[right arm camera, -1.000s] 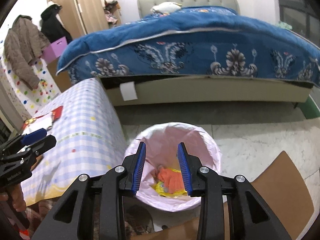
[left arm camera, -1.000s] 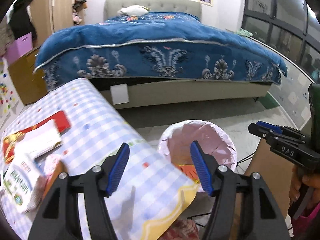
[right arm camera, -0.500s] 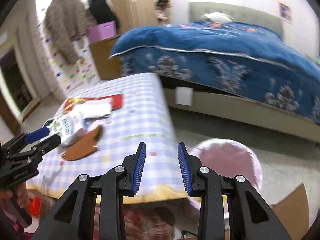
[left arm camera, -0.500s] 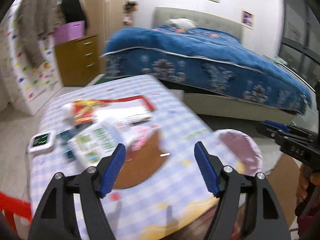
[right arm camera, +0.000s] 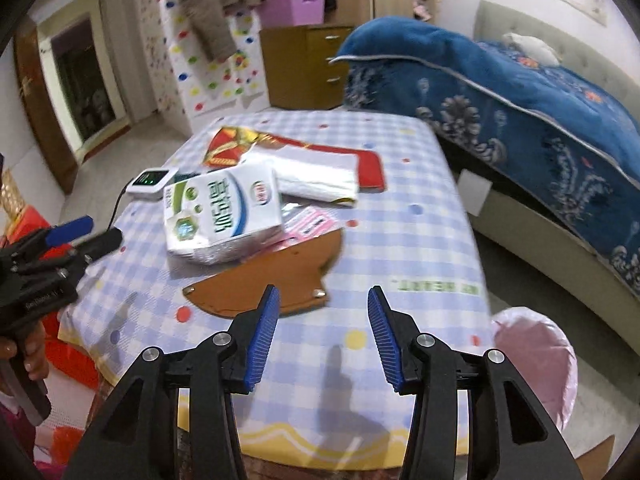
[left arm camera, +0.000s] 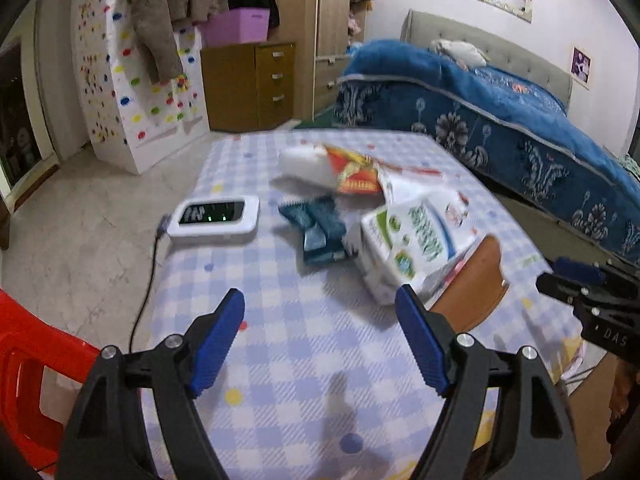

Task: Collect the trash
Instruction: 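Return both grippers to the table toward the brown leather sheath and milk carton, then grasp the brown leather sheath with the right gripper while the left grasps the milk carton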

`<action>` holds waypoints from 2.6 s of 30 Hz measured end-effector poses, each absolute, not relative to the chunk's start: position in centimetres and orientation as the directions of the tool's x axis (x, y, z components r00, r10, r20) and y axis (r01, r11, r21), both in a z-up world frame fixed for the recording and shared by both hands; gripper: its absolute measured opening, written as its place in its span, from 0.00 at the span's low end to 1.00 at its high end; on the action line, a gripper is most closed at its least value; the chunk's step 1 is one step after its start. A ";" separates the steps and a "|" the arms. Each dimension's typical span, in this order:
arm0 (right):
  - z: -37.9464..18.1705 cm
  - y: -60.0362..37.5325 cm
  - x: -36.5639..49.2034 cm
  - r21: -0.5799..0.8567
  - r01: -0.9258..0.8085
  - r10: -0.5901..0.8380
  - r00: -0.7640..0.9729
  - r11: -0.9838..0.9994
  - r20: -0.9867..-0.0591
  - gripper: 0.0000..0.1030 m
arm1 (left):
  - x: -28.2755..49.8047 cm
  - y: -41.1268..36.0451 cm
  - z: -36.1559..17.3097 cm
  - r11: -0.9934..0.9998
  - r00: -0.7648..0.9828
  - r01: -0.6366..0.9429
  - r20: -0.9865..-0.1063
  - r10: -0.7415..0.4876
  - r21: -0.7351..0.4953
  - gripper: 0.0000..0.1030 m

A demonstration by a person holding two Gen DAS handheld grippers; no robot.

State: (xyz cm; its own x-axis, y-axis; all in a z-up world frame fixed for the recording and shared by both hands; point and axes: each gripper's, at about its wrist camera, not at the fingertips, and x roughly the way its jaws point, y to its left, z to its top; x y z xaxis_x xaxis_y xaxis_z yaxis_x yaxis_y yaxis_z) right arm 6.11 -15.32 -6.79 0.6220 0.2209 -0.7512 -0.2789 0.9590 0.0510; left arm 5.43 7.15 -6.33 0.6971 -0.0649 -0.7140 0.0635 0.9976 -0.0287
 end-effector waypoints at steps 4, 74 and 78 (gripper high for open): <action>-7.1 -14.8 6.4 0.043 -0.283 0.215 0.614 0.958 -0.759 0.46 | 5.9 6.5 -8.3 0.997 0.660 0.070 -0.749 -0.055 -0.011 0.73; -8.9 -16.1 5.8 -0.002 -0.257 0.152 0.580 0.966 -0.800 0.47 | 9.9 5.5 -7.4 0.984 0.634 0.176 -0.768 -0.093 0.026 0.75; -8.4 -17.4 5.6 0.009 -0.223 0.144 0.596 0.975 -0.790 0.47 | 8.2 3.2 -7.7 0.954 0.616 0.301 -0.762 -0.199 -0.006 0.75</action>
